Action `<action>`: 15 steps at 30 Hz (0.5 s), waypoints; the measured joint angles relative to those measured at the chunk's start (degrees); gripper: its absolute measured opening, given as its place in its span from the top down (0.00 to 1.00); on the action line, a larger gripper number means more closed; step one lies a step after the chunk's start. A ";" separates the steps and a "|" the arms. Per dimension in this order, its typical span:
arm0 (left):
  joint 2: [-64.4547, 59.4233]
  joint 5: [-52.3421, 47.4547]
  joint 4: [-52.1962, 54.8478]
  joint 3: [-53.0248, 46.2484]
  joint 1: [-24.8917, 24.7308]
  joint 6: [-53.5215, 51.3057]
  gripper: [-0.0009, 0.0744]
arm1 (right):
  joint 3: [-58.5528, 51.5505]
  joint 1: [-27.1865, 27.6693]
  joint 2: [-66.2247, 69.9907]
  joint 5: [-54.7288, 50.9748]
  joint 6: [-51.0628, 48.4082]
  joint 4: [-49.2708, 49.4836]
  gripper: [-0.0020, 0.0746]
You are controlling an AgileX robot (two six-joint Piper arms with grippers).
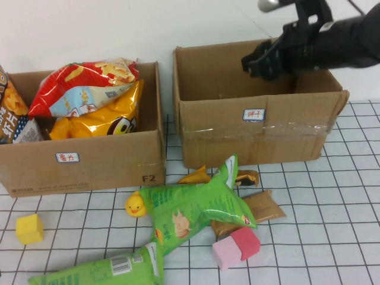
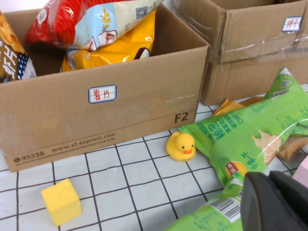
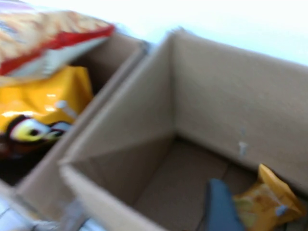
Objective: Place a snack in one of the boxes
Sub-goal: Place the biscuit in the biscuit box
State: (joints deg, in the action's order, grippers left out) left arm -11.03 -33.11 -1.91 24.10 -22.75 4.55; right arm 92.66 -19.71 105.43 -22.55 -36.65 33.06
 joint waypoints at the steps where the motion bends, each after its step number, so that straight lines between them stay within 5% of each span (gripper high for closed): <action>1: 0.00 0.00 0.00 0.00 0.00 0.00 0.99 | 0.45 0.00 -0.84 -1.47 -0.54 0.00 0.55; 5: 0.00 0.00 0.00 0.00 0.00 0.00 0.99 | 0.58 0.00 -4.68 -7.29 -3.02 -0.40 0.85; 7: 0.00 0.00 0.00 0.00 0.00 0.00 0.99 | 0.58 0.00 -6.72 -9.95 -3.38 -1.64 0.92; 15: 0.00 -0.23 1.91 0.00 0.00 -0.23 0.99 | 0.44 0.00 -13.06 -22.64 -3.14 -5.08 0.97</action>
State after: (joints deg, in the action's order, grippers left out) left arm -11.03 -33.34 0.00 24.10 -22.75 4.32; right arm 93.10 -19.71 92.37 -45.19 -39.79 27.98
